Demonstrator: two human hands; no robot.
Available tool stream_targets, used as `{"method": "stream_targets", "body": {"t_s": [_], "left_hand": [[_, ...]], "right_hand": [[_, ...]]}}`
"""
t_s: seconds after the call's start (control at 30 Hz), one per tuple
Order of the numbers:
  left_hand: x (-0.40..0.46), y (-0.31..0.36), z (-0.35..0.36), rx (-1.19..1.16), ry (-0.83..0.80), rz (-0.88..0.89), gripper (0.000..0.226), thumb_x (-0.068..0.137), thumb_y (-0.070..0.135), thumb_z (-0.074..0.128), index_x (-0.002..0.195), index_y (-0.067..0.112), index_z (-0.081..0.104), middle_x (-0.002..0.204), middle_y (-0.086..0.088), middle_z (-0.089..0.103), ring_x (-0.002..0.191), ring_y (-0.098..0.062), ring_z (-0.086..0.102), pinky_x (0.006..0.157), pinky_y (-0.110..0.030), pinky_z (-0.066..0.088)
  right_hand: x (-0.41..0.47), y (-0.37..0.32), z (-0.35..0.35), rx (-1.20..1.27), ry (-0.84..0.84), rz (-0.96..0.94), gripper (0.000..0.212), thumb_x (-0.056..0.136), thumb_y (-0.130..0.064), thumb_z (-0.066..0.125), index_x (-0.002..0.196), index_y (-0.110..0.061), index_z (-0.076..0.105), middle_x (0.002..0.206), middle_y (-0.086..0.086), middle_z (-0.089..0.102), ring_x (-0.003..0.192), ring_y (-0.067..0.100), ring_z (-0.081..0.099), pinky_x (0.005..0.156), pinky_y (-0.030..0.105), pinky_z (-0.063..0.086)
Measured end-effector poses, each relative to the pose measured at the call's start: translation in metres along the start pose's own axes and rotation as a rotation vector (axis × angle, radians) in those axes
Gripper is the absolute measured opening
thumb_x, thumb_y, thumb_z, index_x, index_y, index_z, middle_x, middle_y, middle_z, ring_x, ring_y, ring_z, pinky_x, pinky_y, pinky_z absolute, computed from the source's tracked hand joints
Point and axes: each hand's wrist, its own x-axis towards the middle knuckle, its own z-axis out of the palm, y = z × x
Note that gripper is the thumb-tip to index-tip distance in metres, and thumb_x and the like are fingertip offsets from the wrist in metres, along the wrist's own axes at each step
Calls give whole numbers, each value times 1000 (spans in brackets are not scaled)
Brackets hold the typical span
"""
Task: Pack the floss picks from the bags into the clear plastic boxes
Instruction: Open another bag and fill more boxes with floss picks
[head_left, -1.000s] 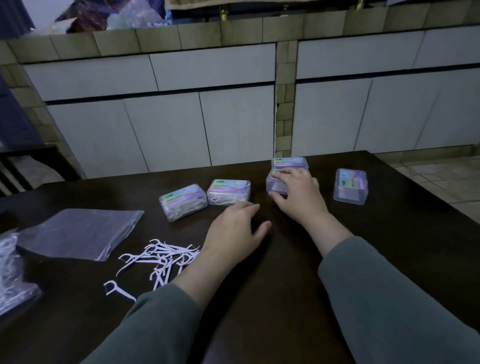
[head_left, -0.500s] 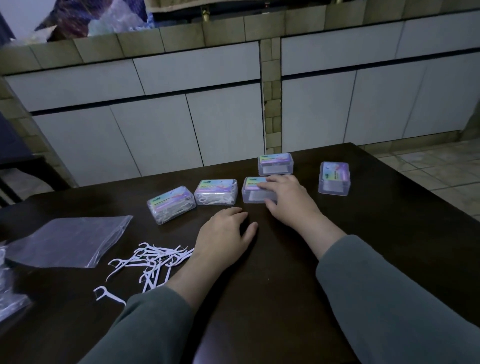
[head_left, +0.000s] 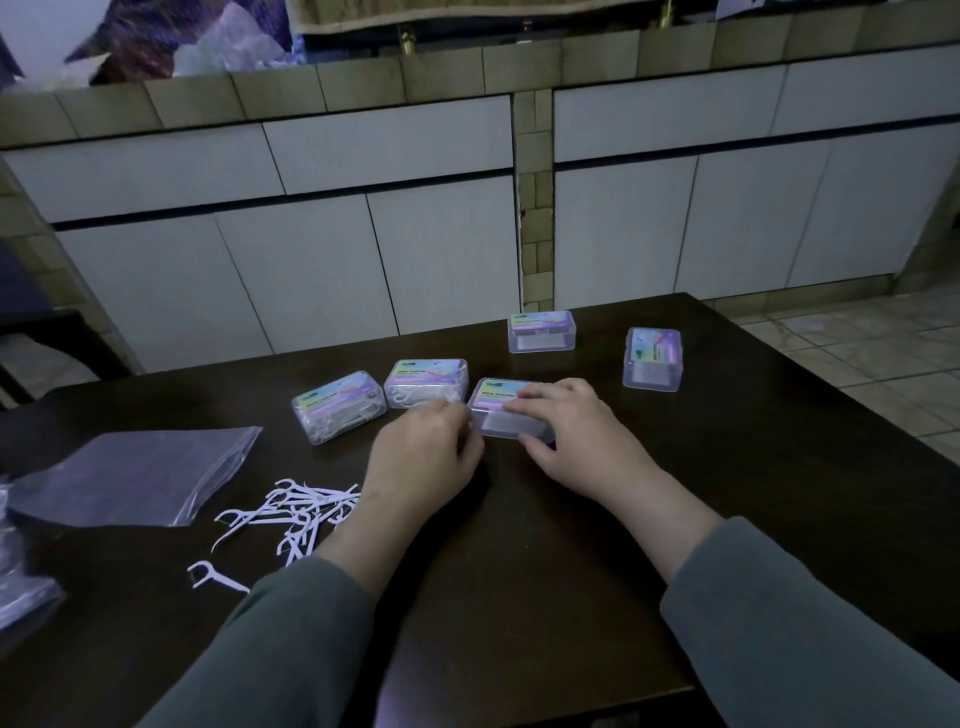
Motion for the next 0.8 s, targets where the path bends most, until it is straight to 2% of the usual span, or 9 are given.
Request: {"method": "stream_targets", "body": {"t_s": [0.07,0.13,0.23,0.3,0.4,0.5,0.6,0.7,0.8], "left_hand": [[0,-10,-6,-83,102,21,23,90,41,55,101,22,64,95,7,61,77,-5,53,61,-16,44],[-1,-20,-11,-164,83,103,36,89,51,50,111,24,63,104,8,61,86,-2,52,66,-10,37],[-4,-31,-12,-205,-125,165,56,85,65,46,128,31,56,126,10,58,111,-4,50,87,-22,44],[-4,-36,-12,-217,-194,133,61,81,69,50,131,36,54,132,13,56,120,-4,47,97,-32,45],[-2,-38,-14,-278,-212,101,59,78,66,58,129,37,56,128,13,59,114,-1,49,97,-33,47],[-1,-36,-15,-262,-230,108,55,81,61,60,128,34,56,123,11,61,105,-1,51,90,-28,48],[0,-28,-13,-164,-272,95,53,87,58,54,132,29,50,131,5,55,118,-10,47,94,-29,42],[1,-21,-10,-111,-293,82,47,93,52,48,130,24,46,136,2,51,125,-14,41,101,-32,39],[1,-16,-11,-67,-306,93,45,96,50,43,130,22,44,138,-2,48,125,-17,41,100,-32,38]], "right_hand": [[-2,-2,1,58,-35,-69,46,95,-27,57,138,-39,47,145,-18,39,136,7,24,109,33,31],[-4,-4,4,151,-66,-153,43,93,-27,60,134,-39,52,142,-21,42,133,0,24,107,29,31],[-3,-6,7,272,-49,-183,43,90,-31,65,131,-38,53,141,-21,40,130,-5,26,104,23,30],[1,-5,8,234,-56,-147,54,87,-40,67,136,-39,45,144,-17,36,133,1,29,107,29,33],[7,3,8,145,-179,-39,73,82,-55,66,144,-47,29,144,-9,37,133,17,33,103,37,34],[13,9,9,167,-219,17,75,75,-63,68,139,-57,28,130,-7,43,124,22,37,93,35,38],[18,13,11,186,-226,33,73,75,-65,66,137,-61,29,120,-11,44,117,19,37,90,33,37],[22,16,14,180,-249,16,73,73,-71,61,137,-63,25,138,-15,46,126,20,36,97,37,34],[22,16,13,165,-255,16,74,76,-67,63,139,-61,25,146,-16,41,133,21,32,102,39,31]]}}
